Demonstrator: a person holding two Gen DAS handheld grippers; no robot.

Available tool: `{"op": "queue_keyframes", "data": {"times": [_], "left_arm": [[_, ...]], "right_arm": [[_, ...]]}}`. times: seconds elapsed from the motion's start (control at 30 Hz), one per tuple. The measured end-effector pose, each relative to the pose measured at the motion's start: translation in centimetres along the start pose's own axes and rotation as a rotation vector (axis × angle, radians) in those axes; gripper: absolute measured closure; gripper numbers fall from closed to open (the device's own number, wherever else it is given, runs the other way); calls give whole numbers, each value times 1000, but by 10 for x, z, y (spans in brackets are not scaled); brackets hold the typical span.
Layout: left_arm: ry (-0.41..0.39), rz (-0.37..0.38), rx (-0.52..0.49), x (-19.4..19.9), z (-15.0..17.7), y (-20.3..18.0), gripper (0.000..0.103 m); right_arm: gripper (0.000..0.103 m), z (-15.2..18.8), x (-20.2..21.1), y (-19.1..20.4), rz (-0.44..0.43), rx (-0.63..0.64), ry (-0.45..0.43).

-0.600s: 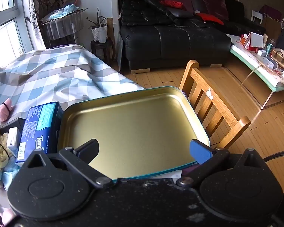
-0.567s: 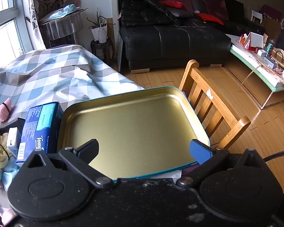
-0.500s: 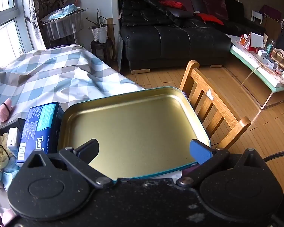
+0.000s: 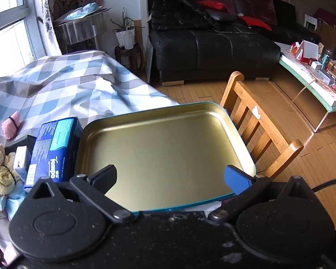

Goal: Organize soft objects

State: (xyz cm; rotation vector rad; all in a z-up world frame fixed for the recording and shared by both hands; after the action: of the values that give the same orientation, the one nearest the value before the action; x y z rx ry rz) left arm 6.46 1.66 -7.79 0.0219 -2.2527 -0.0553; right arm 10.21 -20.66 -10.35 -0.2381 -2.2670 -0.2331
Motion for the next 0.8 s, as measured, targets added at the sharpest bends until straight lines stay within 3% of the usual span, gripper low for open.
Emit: {"op": "queue_keyframes", "data": {"times": [0.23, 0.8], "left_arm": [[-8, -28, 29, -4, -2, 11, 8], [14, -77, -32, -33, 4, 9, 8]], "right_arm": [[0, 6, 2, 9, 0, 63, 6], [0, 16, 14, 28, -47, 141, 8]]}}
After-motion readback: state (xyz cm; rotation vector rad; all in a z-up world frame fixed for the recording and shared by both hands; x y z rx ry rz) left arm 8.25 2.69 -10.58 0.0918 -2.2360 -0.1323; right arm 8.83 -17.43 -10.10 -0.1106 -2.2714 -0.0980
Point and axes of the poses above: each gripper's, at about its wrist camera, not at the fingertips, and x roughly against the way its jaws point, y to its left, z to its underside, the point moved 10 cm from there along -x, roughly the way its jaws point, and after that the axes turned 8 degrees about -x, right-handed, at the moved point
